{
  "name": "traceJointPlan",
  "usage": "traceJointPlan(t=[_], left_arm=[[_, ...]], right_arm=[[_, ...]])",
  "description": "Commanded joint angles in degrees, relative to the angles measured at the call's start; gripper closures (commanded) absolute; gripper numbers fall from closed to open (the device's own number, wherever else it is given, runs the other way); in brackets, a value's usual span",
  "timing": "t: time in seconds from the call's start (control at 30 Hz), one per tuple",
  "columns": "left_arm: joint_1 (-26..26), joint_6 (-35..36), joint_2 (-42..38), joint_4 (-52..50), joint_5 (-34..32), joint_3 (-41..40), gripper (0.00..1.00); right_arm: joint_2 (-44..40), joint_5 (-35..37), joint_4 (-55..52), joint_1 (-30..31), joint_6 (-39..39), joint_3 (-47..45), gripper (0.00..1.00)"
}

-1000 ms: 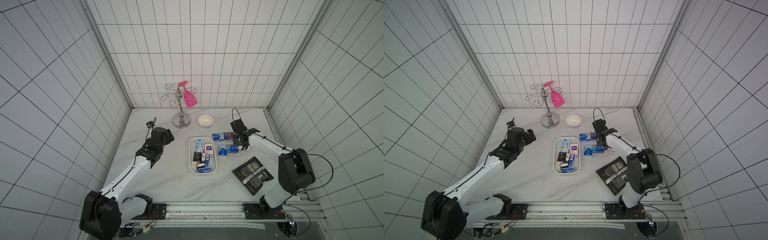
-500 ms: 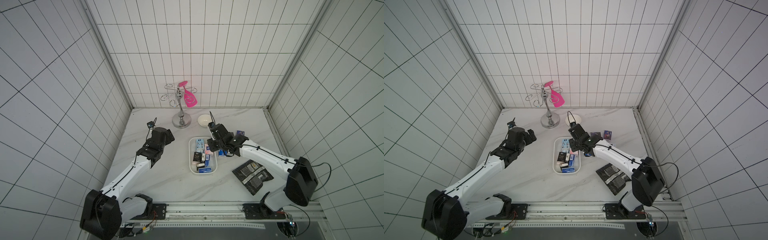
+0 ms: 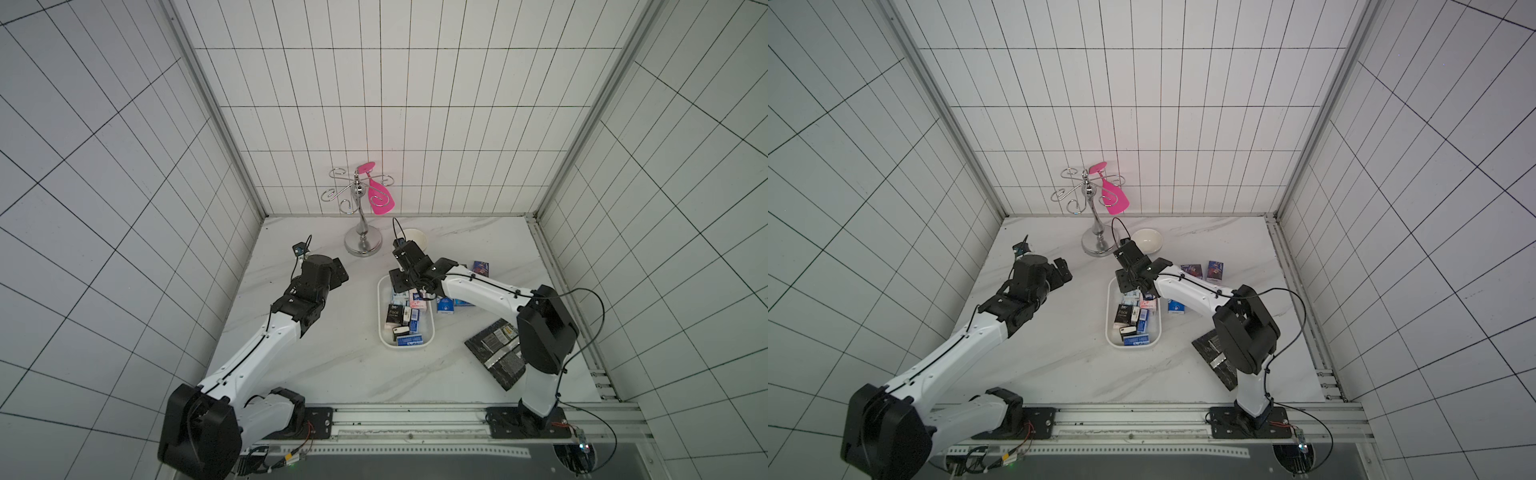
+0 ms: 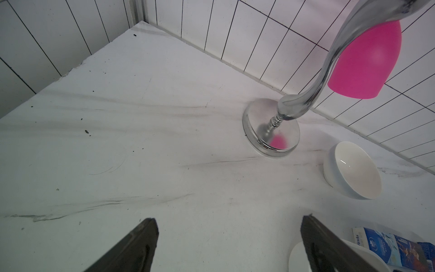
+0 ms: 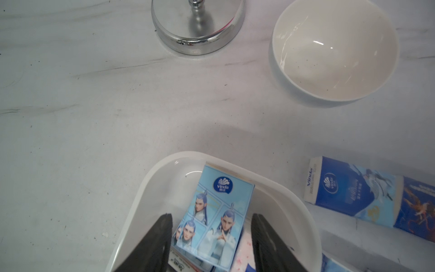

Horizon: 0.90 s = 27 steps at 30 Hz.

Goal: Take the pocket tissues out of the storage box
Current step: Pick up the pocket tissues from the storage box.

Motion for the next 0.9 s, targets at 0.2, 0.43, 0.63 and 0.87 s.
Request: traceJointPlan(t=[0.2,0.43,0.63,0.87], left_arm=[[-0.07,0.09,-1.46,0.27,0.25,-0.37,0.02],[-0.07,0.03,-1.18,0.36,0.52,-0.35,0.02],[-0.07,0.03,-0.96,0.53,0.6,-0.34,0.02],[-0.07,0.04,-0.7,0.67,0.57,-0.32,0.02]], right_arm=[[4.48,1.09,-3.03,-1.06,3.43,2.96,0.38],[6.98,0.14,-2.55,-1.21,3.87,3.28,0.38],[9.06,-0.46,-2.32,-1.48,4.75,3.81,0.36],[10.01,-0.41,-2.16,-1.57,5.01,3.66,0.43]])
